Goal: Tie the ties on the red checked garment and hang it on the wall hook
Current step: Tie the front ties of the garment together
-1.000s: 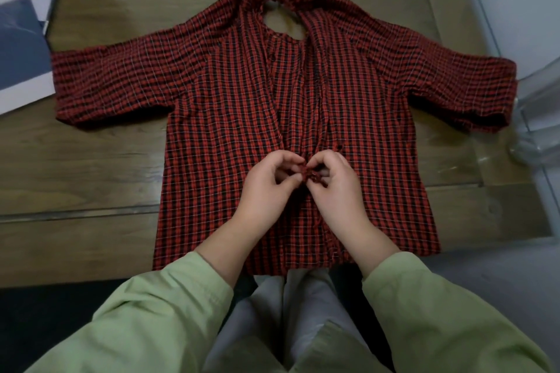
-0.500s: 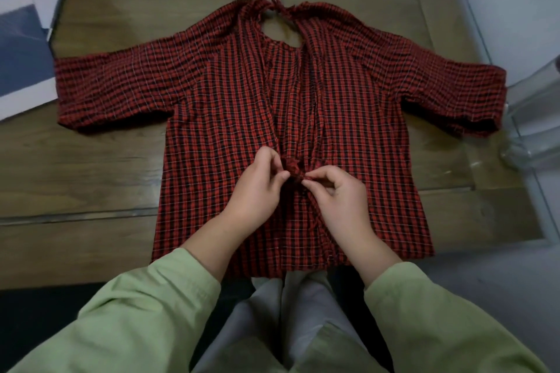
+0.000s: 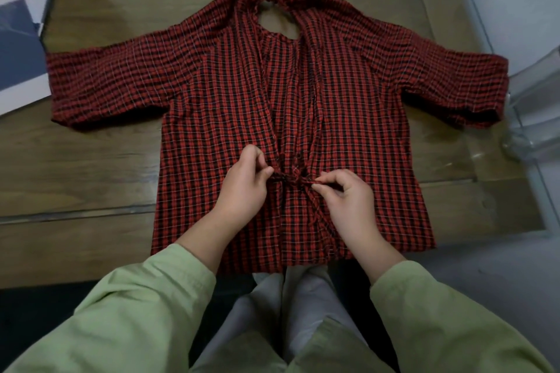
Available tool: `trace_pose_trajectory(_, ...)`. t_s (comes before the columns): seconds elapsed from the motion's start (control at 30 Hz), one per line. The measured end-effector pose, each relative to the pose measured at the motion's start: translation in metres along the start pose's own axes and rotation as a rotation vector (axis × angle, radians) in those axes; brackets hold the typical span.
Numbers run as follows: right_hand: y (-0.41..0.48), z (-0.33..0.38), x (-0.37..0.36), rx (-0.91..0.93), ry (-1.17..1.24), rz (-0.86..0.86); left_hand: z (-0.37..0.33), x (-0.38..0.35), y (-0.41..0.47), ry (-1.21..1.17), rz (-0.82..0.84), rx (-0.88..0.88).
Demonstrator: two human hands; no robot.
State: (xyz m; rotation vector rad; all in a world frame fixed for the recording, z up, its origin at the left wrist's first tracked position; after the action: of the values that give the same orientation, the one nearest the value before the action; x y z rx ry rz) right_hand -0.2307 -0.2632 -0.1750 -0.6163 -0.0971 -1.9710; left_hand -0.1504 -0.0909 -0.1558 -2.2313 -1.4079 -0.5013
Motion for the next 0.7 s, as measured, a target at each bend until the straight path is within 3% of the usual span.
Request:
trace_pose_trajectory(0.57, 0.000, -0.008, -0.007, -0.010, -0.066, 0.010, 0.005, 0.002, 0.007, 0.152, 0.046, 0.017)
trace_pose_trajectory(0.7, -0.014, -0.012, -0.005, 0.073, -0.216, 0.040, 0.008, 0.008, -0.002, 0.286, 0.191, -0.003)
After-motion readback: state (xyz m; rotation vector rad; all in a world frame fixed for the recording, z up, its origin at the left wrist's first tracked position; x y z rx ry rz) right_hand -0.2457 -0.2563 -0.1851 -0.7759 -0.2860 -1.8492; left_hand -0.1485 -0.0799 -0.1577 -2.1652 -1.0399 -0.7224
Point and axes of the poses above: each hand's wrist, its own y-axis towards the middle knuckle, its own x-axis out of the back of the hand, z = x × y, the point moved 1 cm from there along y, towards the middle knuckle, and after that the axes turned 6 degrees about -x, right-handed, at the moved point
